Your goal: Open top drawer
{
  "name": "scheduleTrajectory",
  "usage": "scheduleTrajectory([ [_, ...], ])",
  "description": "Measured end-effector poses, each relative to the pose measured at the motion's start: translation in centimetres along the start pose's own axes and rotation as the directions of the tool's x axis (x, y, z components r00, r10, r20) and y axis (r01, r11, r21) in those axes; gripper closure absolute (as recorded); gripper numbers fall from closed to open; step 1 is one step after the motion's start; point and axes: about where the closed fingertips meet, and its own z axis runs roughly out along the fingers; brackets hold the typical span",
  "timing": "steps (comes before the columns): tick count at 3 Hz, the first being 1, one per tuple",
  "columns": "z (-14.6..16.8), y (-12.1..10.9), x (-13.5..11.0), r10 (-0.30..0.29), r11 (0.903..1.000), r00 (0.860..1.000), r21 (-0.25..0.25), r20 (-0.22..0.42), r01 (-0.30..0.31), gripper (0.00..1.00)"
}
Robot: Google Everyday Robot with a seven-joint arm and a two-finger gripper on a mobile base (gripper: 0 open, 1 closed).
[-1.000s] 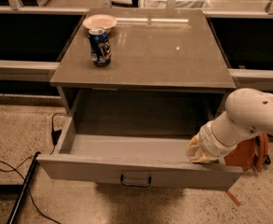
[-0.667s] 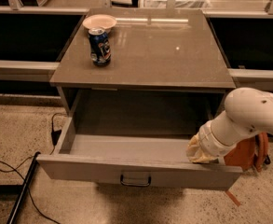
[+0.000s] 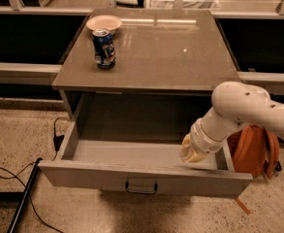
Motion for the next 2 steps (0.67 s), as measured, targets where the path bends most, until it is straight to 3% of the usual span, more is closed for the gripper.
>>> scheduleTrajectory([
  [1,2.6,0.3,0.0,0.067,0.9942,0.998,-0.085,0.013,-0.065,1.00],
  [2,4.3,1.4,-0.2,0.091,0.9823,0.996,-0.166,0.019,-0.087,1.00],
])
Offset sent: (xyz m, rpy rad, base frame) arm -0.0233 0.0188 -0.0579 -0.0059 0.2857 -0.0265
